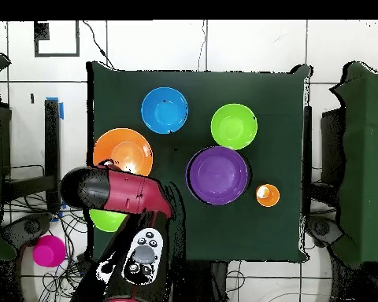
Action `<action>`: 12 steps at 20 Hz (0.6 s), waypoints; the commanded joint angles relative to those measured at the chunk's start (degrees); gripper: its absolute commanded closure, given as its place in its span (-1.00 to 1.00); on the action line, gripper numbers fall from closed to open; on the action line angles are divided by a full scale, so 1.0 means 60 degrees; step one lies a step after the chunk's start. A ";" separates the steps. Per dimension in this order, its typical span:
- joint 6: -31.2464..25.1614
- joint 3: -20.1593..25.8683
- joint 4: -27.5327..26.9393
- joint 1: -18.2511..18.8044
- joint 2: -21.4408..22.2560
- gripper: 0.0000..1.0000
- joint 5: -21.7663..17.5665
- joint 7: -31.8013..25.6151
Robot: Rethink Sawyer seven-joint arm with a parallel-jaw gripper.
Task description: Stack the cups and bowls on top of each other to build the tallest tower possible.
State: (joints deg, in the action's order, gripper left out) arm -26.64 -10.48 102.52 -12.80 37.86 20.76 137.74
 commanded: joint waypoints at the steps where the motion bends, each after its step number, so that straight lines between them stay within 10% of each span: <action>1: -0.0324 0.1042 -0.0014 0.0247 -0.0414 -1.00 -0.0054 0.0696; 12: -0.0868 0.0627 -0.0512 0.0294 -0.0313 -1.00 -0.0412 0.0524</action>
State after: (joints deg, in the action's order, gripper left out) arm -26.67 -10.08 102.42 -12.21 37.85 20.75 137.74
